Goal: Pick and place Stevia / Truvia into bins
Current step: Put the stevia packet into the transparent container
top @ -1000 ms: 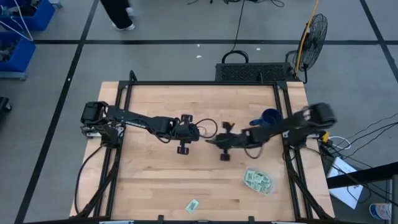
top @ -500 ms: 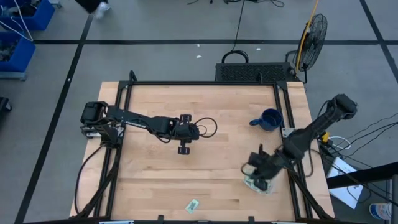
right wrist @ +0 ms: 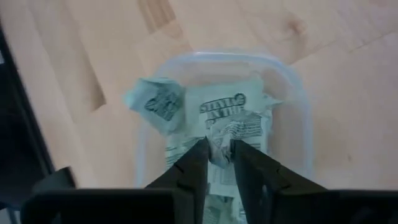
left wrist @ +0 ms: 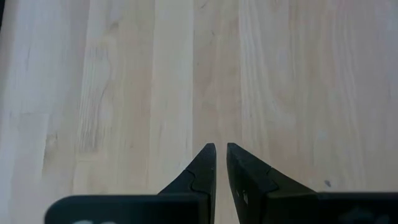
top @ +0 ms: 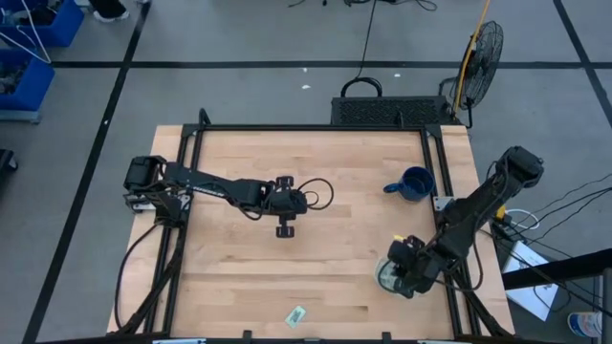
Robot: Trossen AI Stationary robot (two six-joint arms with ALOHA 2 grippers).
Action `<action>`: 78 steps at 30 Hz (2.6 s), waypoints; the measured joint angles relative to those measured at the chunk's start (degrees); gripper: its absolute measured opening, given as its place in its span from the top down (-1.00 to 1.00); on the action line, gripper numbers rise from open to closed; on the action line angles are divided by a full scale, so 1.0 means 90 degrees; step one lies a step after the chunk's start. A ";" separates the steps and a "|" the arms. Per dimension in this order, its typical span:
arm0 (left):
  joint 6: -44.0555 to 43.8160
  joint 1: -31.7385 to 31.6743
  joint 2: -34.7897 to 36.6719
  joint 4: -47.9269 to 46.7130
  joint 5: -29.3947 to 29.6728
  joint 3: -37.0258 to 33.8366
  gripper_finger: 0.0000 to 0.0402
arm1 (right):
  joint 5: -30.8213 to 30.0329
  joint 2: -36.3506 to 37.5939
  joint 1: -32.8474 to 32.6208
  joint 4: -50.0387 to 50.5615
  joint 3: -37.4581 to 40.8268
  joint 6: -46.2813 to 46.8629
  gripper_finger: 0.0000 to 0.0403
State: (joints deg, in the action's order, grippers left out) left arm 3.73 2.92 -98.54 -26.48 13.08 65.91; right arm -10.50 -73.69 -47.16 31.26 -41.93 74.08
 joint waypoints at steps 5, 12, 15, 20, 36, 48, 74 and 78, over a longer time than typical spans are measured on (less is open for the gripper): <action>0.0067 0.0000 0.0000 0.0106 -0.0002 0.0000 0.77 | 0.0026 0.0005 0.0000 -0.0124 0.0000 0.0022 0.55; 0.0148 -0.0002 0.0000 0.0343 -0.0828 0.0000 0.77 | 0.0024 0.0053 0.0027 -0.0185 0.0000 -0.0107 0.48; 0.0409 0.0043 0.0000 0.0346 -0.1550 0.0000 0.77 | 0.0006 0.0165 0.0065 -0.0413 0.0000 -0.0184 0.48; 0.0615 0.0175 0.0000 0.0350 -0.2248 0.0000 0.77 | -0.0576 0.0243 0.0237 -0.0877 0.0000 -0.1470 0.48; -0.0117 0.1612 0.0000 0.0595 -0.3440 -0.0007 0.77 | -0.1528 0.0246 0.1494 -0.2622 0.0000 -0.7933 0.48; -0.1434 0.2402 -0.0409 0.1421 -0.2623 -0.0005 0.25 | -0.1489 0.0246 0.2360 -0.2696 0.0000 -0.9944 0.48; -0.0804 0.2744 -0.2194 0.3860 -0.3131 -0.0015 -0.02 | -0.1484 0.0248 0.3036 -0.3783 -0.0007 -1.1086 0.48; -0.0796 0.2848 -0.2237 0.3855 -0.2846 -0.0010 -0.02 | -0.1479 0.0248 0.3035 -0.3784 -0.0007 -1.0965 0.48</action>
State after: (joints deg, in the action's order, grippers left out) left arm -3.44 28.55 -118.67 8.21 -12.54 65.82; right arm -23.81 -71.46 -19.84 -2.80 -42.00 -24.60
